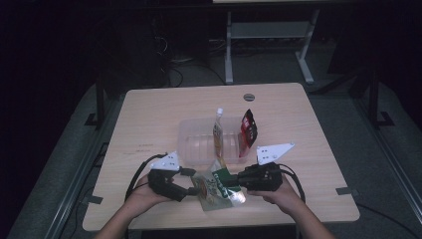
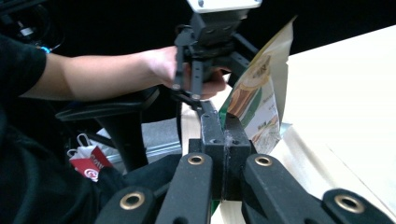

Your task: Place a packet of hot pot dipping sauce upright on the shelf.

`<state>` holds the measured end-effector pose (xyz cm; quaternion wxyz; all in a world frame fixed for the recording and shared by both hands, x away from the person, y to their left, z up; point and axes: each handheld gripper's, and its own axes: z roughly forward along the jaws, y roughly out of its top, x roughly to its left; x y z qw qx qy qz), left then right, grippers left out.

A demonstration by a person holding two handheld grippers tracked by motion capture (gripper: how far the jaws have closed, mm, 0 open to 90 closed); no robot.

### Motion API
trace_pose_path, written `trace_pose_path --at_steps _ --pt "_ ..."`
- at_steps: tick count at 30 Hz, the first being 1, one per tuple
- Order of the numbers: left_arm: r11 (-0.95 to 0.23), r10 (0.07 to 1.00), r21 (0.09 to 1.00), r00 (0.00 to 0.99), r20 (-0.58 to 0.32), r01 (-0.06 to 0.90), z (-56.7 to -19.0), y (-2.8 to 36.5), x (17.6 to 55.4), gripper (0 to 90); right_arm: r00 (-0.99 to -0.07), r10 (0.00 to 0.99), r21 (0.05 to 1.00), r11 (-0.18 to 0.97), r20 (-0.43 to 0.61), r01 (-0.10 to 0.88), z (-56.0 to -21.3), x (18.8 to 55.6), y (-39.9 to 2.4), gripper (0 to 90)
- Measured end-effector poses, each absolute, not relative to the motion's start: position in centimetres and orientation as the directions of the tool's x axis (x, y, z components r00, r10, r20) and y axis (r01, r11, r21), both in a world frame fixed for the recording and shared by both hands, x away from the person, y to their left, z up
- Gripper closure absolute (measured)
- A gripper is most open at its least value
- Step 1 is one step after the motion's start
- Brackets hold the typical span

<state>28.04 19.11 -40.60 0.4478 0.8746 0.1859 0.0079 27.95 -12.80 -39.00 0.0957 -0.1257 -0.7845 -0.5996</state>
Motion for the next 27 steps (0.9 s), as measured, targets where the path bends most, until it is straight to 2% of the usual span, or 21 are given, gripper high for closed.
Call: trace_pose_path --at_steps 4,13,18,27 --pt "-0.510 0.381 0.790 0.913 -0.146 0.339 -40.6 21.2 27.3 24.7 -0.950 0.094 0.922 0.230 0.299 0.313 -38.7 28.1 -12.6 90.0" --pt "-0.488 0.463 0.776 0.872 -0.157 0.399 -41.6 24.9 26.3 23.3 -0.944 0.150 0.925 0.202 0.295 0.322 -37.3 29.1 -11.3 90.0" --pt "-0.457 0.485 0.788 0.858 -0.168 0.413 -41.4 25.4 26.7 23.3 -0.940 0.185 0.934 0.164 0.287 0.318 -35.9 30.1 -10.7 90.0" --pt "-0.470 0.484 0.780 0.860 -0.162 0.412 -41.8 25.8 27.0 23.3 -0.930 0.242 0.947 0.097 0.275 0.305 -33.8 32.7 -10.3 90.0"
